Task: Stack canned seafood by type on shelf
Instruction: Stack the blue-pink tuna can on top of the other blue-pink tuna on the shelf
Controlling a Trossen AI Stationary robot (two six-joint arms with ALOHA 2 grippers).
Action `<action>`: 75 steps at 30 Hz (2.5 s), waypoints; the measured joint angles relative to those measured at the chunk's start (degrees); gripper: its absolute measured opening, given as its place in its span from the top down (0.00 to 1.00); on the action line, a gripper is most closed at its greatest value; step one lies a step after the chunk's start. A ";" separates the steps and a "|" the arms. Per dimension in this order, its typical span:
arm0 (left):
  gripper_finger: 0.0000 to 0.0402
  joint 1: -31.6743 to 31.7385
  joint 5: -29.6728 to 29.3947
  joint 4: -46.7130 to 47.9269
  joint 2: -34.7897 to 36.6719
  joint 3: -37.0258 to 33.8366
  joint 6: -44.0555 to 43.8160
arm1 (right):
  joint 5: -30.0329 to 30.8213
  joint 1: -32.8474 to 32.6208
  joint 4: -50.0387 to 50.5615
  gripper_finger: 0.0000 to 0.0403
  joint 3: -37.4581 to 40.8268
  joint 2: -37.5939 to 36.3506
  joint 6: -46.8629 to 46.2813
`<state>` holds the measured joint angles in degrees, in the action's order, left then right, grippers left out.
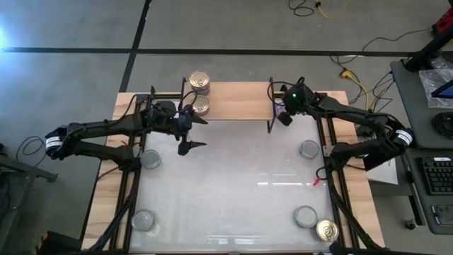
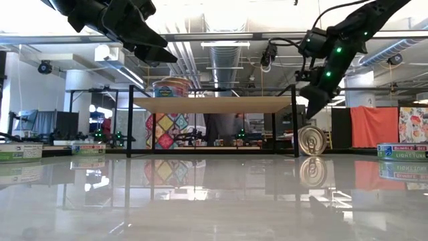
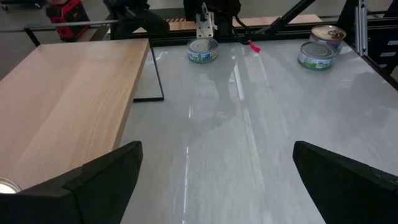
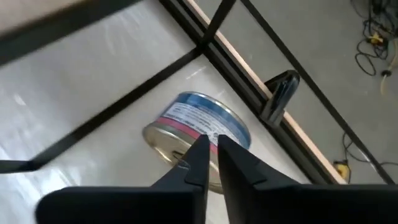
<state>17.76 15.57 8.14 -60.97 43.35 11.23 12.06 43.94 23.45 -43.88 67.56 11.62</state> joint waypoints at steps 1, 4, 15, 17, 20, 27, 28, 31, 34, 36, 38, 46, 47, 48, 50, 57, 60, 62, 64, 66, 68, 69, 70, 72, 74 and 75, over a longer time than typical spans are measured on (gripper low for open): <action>0.00 0.00 0.00 0.00 0.00 0.00 -0.03 | 0.00 0.53 -0.11 0.91 0.00 0.11 0.58; 0.00 0.00 -0.02 0.00 0.00 0.00 -0.38 | 0.07 2.53 -1.63 0.82 0.10 0.22 0.16; 0.00 0.00 0.00 0.02 0.00 0.00 -0.86 | -9.17 7.65 -9.21 0.68 4.39 0.59 -8.54; 0.00 0.00 -0.02 0.04 0.00 0.00 -0.86 | -9.33 7.59 -9.43 0.69 5.37 0.58 -8.77; 0.00 0.00 -0.02 0.04 -0.01 0.00 -0.86 | -11.15 7.59 -9.64 0.72 6.10 0.31 -10.32; 0.00 0.00 -0.02 0.04 -0.01 0.00 -1.08 | -17.08 5.90 -0.75 0.75 5.54 -3.76 -12.53; 0.00 0.00 -0.02 0.04 0.00 0.00 -1.08 | -17.22 5.20 1.72 0.76 5.30 -4.87 -12.62; 0.00 0.00 -0.01 0.02 0.00 0.00 -1.10 | -17.20 2.16 7.52 0.76 4.97 -8.79 -13.91; 0.00 0.00 -0.02 -0.38 -0.01 0.00 -1.09 | -17.23 -2.18 12.19 0.76 4.98 -13.23 -16.88; 0.00 0.00 -0.01 -1.11 -0.02 0.00 -1.07 | -14.93 -4.66 12.41 0.75 4.97 -16.17 -19.94; 0.00 0.00 -0.02 -2.04 -0.02 0.00 -0.66 | -7.51 -6.01 10.93 0.74 4.94 -18.30 -24.35; 0.00 -0.26 0.00 -4.91 -0.02 0.00 -0.26 | 5.26 -4.16 5.11 0.74 5.27 -13.83 -35.32; 0.00 -0.40 0.00 -4.65 -0.02 0.00 -0.35 | 4.12 -3.45 4.28 0.74 5.29 -12.41 -36.10; 0.00 -0.54 0.00 -4.38 -0.02 0.00 -0.39 | 2.44 -2.51 3.26 0.74 5.29 -11.05 -36.50; 0.00 -0.85 0.00 -3.87 -0.02 0.00 -0.38 | -1.39 -0.15 1.06 0.73 5.31 -8.66 -36.49; 0.00 -2.20 0.00 -2.70 -0.02 0.00 -0.64 | -8.03 6.21 -2.63 0.69 5.14 -3.07 -34.88; 0.00 -2.41 0.00 -2.67 -0.02 0.00 -0.62 | -12.02 7.61 -2.52 0.68 5.16 -1.56 -34.88; 0.00 -2.45 0.00 -2.64 -0.02 0.00 -0.62 | -14.93 7.75 -2.54 0.67 5.31 -0.84 -36.08; 0.00 -2.45 0.00 -2.67 -0.02 0.00 -0.62 | -16.89 7.68 -2.74 0.67 5.39 -0.61 -36.54; 0.00 -2.45 0.00 -2.69 -0.02 0.00 -0.62 | -18.25 7.18 -2.71 0.68 5.68 -0.79 -36.89; 0.00 -2.72 -0.02 -2.69 -0.02 0.00 -0.66 | -18.86 6.04 -2.47 0.69 6.16 -1.61 -37.97; 0.00 -2.96 -0.02 -2.69 -0.02 0.00 -0.82 | -19.24 5.27 -2.31 0.69 6.53 -2.20 -38.58; 0.00 -3.40 -0.02 -2.69 -0.02 0.00 -0.96 | -19.55 4.43 -2.28 0.69 6.99 -2.73 -39.21; 0.00 -4.71 -0.02 -2.69 -0.02 0.00 -1.46 | -19.42 2.26 -1.92 0.69 8.04 -3.98 -41.16; 0.00 -6.66 -0.02 -2.69 -0.02 0.00 -1.51 | -19.58 -0.31 -1.21 0.68 9.14 -5.53 -43.31; 0.00 -7.72 -0.02 -2.69 -0.02 0.00 -1.51 | -19.60 -1.80 -1.20 0.68 9.89 -6.41 -44.61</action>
<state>10.04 15.55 5.45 -60.99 43.35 9.72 -7.54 42.14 22.25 -33.99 61.16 -32.99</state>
